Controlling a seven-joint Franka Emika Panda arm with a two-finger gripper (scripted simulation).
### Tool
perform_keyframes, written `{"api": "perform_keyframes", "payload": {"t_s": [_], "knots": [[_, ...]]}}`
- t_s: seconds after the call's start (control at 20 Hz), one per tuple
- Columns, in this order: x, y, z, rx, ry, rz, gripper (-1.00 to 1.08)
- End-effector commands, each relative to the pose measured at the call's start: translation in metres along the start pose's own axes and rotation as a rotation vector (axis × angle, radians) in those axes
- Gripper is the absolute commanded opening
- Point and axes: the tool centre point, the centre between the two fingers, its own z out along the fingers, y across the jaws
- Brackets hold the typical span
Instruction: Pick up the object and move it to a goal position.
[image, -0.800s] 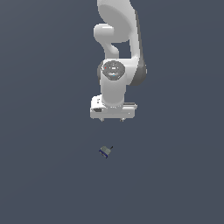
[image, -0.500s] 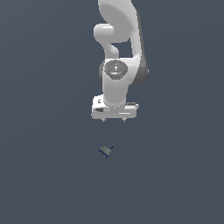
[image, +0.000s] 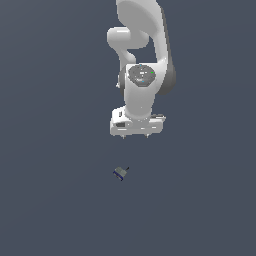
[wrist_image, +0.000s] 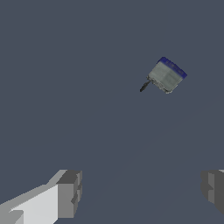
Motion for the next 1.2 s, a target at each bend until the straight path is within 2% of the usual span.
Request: {"api": "perform_keyframes", "payload": {"t_s": [0.0, 0.45, 1.15], "knots": [[0.002, 0.002, 0.002, 0.001, 0.000, 0.013, 1.00], [0.024, 0.014, 0.016, 0.009, 0.009, 0.150, 1.00], [0.080, 0.052, 0.066, 0.021, 0.036, 0.550, 1.00]]}}
